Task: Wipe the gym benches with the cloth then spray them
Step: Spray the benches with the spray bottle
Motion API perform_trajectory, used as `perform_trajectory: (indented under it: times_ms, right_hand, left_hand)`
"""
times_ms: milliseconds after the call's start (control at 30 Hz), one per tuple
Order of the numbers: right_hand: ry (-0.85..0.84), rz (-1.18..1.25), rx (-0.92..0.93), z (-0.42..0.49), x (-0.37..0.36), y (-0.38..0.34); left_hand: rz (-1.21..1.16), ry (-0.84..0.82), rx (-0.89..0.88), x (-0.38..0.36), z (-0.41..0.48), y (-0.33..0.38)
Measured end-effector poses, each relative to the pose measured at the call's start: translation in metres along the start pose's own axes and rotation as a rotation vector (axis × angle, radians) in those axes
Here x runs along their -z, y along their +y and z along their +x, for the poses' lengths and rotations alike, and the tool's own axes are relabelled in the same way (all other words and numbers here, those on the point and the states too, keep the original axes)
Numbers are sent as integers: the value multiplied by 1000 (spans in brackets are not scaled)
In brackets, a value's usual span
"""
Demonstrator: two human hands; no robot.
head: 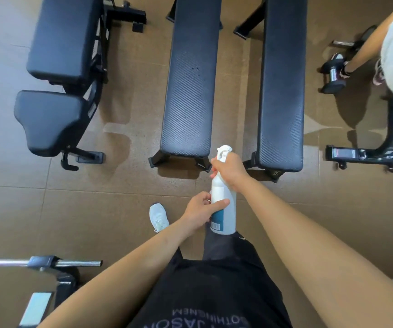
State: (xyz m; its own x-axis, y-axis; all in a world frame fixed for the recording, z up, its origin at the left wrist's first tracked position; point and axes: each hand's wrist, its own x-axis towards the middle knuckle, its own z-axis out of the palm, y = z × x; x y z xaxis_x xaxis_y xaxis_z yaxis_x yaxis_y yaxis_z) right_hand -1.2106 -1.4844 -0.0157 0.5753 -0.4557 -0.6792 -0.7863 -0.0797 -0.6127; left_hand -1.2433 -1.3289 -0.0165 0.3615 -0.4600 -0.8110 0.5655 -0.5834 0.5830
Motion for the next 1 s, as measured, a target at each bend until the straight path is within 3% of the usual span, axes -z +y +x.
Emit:
perform_trajectory:
  times_ms: [167,367,567,833,1000]
  right_hand:
    - [-33,111,9,13,63,25]
    - [121,244,-14,51,178,73]
    - [59,269,-36,88,281,114]
    - [163,302,-169,171,311,167]
    - [146,354,-143,212,316,201]
  left_hand:
    - [53,-6,-4,-51,22,24]
    - [91,7,-18,-150,76,75]
    - [89,-29,4,-246,123,108]
    - [158,-25,45,-291,212,104]
    - [106,-41,61,-299,260,91]
